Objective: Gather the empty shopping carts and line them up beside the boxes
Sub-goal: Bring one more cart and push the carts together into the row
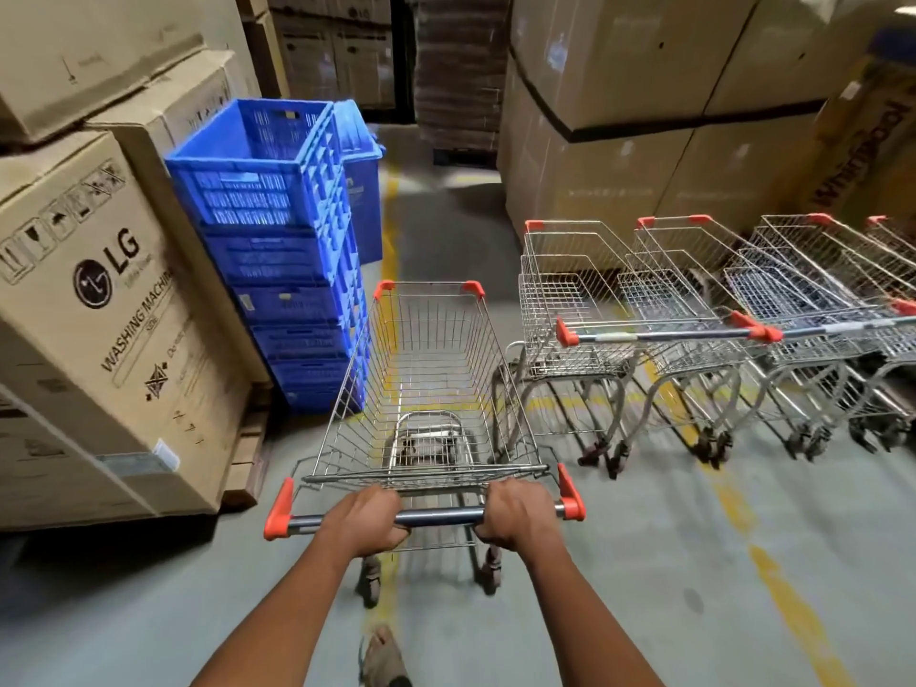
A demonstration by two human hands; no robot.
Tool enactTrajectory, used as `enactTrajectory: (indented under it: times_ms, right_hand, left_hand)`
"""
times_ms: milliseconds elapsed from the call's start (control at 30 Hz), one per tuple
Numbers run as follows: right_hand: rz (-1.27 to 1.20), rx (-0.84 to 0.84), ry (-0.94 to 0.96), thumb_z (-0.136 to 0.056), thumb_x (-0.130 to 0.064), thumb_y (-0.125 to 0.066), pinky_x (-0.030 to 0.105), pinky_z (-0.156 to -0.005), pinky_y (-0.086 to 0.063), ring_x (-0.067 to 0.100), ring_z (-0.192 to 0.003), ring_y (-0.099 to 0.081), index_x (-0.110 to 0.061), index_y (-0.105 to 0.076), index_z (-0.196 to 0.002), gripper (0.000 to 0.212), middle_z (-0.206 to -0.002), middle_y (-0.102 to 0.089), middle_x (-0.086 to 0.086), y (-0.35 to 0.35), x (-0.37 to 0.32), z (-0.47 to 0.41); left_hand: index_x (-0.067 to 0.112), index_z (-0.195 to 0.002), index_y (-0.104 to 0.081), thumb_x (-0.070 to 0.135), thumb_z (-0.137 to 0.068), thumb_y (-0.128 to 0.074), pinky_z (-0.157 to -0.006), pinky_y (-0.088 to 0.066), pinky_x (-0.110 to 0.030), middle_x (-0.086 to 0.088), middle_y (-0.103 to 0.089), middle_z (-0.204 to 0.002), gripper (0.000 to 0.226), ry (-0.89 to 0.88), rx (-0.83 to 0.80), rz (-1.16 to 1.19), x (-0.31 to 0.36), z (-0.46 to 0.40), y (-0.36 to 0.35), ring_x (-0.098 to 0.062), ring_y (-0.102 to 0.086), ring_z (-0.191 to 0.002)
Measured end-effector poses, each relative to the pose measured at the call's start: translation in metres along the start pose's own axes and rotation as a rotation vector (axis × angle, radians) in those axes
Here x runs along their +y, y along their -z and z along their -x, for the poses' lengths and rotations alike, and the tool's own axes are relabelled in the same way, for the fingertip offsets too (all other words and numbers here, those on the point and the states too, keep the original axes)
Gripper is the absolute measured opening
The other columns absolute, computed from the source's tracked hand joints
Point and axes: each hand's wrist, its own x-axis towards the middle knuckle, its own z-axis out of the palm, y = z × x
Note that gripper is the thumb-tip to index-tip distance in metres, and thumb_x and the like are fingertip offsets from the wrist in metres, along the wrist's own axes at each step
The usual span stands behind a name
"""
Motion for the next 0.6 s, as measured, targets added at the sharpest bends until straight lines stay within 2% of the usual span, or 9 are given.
enactTrajectory:
  times_ms: [100, 200, 333, 500, 600]
  right_hand:
    - [0.011, 0.005, -0.015, -0.087, -0.052, -0.057, 0.032, -0.064, -0.047, 0.022, -0.066, -0.058, -0.023, -0.064, -0.091, 0.030, -0.085, -0.069, -0.001, 0.016, 0.001, -0.043]
    - [0.025, 0.004, -0.028, -0.087, -0.051, -0.056, 0.031, -0.063, -0.043, 0.020, -0.064, -0.054, -0.024, -0.061, -0.087, 0.027, -0.082, -0.068, -0.004, 0.033, 0.002, -0.082]
    - [0.029, 0.003, -0.054, -0.084, -0.054, -0.056, 0.033, -0.066, -0.044, 0.023, -0.073, -0.061, -0.024, -0.061, -0.097, 0.033, -0.089, -0.069, -0.003, 0.048, 0.003, -0.142]
    - [0.049, 0.015, -0.070, -0.084, -0.058, -0.053, 0.034, -0.067, -0.049, 0.024, -0.076, -0.065, -0.021, -0.064, -0.098, 0.040, -0.091, -0.070, -0.001, 0.060, 0.009, -0.205]
    - [0.050, 0.013, -0.071, -0.085, -0.057, -0.054, 0.033, -0.066, -0.046, 0.024, -0.077, -0.065, -0.021, -0.065, -0.097, 0.040, -0.092, -0.070, 0.000, 0.071, 0.015, -0.236]
  left_hand:
    - [0.026, -0.074, -0.051, 0.042, -0.075, -0.056, -0.065, -0.046, -0.032, 0.003, -0.058, -0.082, 0.017, 0.010, 0.021, 0.002, -0.023, -0.039, 0.018, -0.019, -0.056, -0.074]
    - [0.026, -0.073, -0.053, 0.044, -0.072, -0.055, -0.065, -0.047, -0.032, 0.005, -0.058, -0.079, 0.018, 0.027, 0.006, 0.017, -0.045, -0.077, 0.036, -0.018, -0.057, -0.072]
    - [0.025, -0.067, -0.048, 0.041, -0.071, -0.054, -0.061, -0.045, -0.031, 0.004, -0.057, -0.077, 0.018, 0.017, -0.012, 0.031, -0.074, -0.126, 0.064, -0.018, -0.058, -0.070]
    - [0.024, -0.077, -0.053, 0.042, -0.070, -0.052, -0.067, -0.047, -0.032, -0.004, -0.066, -0.090, 0.020, 0.000, 0.013, -0.010, -0.098, -0.179, 0.095, -0.027, -0.065, -0.083]
    - [0.023, -0.079, -0.056, 0.041, -0.073, -0.052, -0.067, -0.048, -0.033, -0.004, -0.065, -0.088, 0.019, -0.001, 0.007, -0.029, -0.107, -0.205, 0.112, -0.027, -0.063, -0.080]
